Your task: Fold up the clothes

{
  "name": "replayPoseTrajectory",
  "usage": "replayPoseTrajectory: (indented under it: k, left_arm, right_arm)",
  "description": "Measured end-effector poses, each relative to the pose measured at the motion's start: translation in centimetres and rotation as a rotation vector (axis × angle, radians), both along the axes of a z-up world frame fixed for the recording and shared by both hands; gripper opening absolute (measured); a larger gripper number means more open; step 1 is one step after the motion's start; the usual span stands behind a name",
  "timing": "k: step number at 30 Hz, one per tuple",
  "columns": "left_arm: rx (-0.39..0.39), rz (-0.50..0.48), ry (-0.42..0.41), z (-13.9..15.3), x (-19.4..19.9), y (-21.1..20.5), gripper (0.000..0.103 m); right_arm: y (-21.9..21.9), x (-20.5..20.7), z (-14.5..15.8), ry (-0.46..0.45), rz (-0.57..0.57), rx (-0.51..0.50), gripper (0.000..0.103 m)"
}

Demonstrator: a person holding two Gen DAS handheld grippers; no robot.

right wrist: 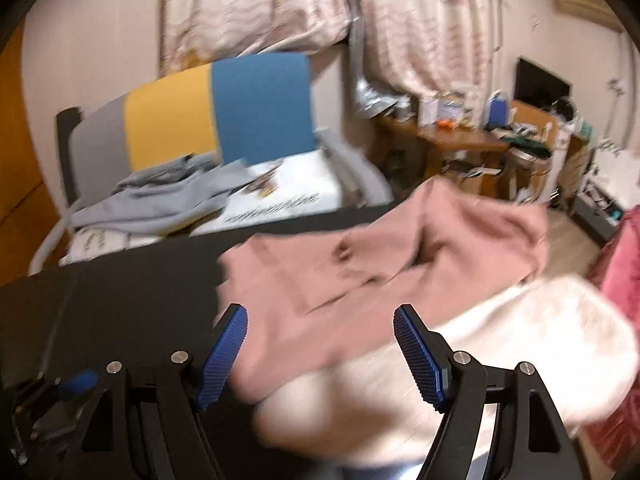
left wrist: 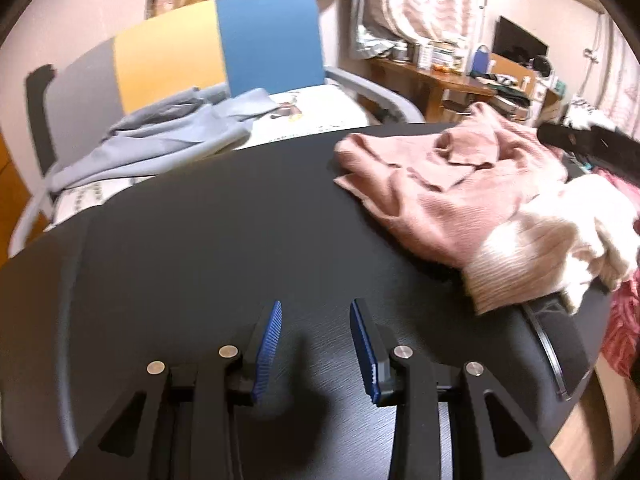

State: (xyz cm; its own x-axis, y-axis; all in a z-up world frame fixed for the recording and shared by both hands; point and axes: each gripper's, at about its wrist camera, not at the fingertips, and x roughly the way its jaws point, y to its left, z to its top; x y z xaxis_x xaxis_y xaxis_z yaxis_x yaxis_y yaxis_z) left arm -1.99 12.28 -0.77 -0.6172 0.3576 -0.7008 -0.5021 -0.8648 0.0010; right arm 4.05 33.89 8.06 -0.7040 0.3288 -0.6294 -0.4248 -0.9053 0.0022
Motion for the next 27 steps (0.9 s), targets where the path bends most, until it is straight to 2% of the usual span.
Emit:
replayPoseTrajectory:
  k: [3,6,8,11,18,19,20,23,25,27]
  left_arm:
    - [0.000,-0.019,-0.060,-0.7,-0.9,2.0,0.036]
    - [-0.054,-0.016,-0.107,-2.4,-2.7,4.2,0.036]
    - [-0.083,-0.008,-0.137,-3.3,-3.8,5.8,0.037]
    - [-0.138,0.001,-0.194,-5.1,-5.6,8.4,0.037]
    - [-0.108,0.012,-0.269,-6.4,-8.6,11.5,0.037]
    - [-0.104,0.010,-0.274,-6.6,-8.9,11.6,0.037]
    - [-0.111,0.008,-0.277,-6.8,-9.1,11.8,0.037]
    - [-0.137,-0.004,-0.280,-7.6,-9.3,12.1,0.037]
    - [-0.140,-0.004,-0.268,-8.0,-9.4,12.4,0.039]
    - [-0.141,0.001,-0.260,-8.1,-9.5,12.8,0.039]
  right_arm:
    - [4.5,-0.6,0.4,-0.025,-0.106,0.035,0.080]
    - [8.3,-1.2,0.1,-0.076,-0.193,0.081,0.090]
    - [10.7,-1.9,-0.8,-0.129,-0.230,0.081,0.092]
    - [13.0,-2.9,-2.3,-0.177,-0.225,0.046,0.092]
    - [16.0,-5.1,-7.0,-0.254,-0.209,-0.060,0.090]
    - [16.1,-5.0,-7.8,-0.251,-0.203,-0.083,0.075]
    - [16.3,-5.0,-8.5,-0.248,-0.198,-0.106,0.066]
    - [15.9,-4.4,-9.1,-0.203,-0.196,-0.086,0.050]
    - [15.4,-4.1,-9.0,-0.176,-0.179,-0.063,0.036]
    - [15.1,-4.1,-8.9,-0.160,-0.160,-0.047,0.027]
